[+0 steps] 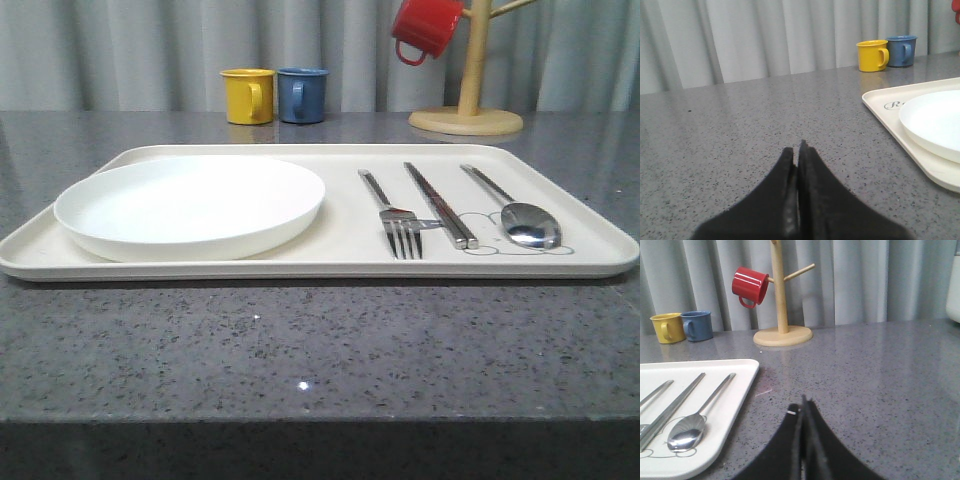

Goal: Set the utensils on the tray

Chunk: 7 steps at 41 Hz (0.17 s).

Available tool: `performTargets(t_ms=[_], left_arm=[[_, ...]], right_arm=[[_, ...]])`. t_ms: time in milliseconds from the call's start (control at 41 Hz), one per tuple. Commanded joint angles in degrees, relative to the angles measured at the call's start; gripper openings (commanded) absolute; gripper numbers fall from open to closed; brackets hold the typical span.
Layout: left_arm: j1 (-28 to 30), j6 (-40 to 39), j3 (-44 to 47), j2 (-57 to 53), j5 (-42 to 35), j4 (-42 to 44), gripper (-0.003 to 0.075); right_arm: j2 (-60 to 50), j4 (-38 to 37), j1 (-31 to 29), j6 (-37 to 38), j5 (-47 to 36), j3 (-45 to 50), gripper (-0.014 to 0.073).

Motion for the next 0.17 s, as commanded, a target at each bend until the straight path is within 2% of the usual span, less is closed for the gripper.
performTargets(t_ms=[0,146], left_arm=[[-0.4,-0.22,-0.14,-1.28,-5.22,-0.5,-0.0018],[-0.4,-0.22,-0.14,-1.28,-5.22,-0.5,-0.0018]], right_arm=[[-0.95,-0.8,0.12,-0.36,-4.98,-0.04,-0.0069],[-0.95,-0.8,0.12,-0.36,-4.98,-0.04,-0.0069]])
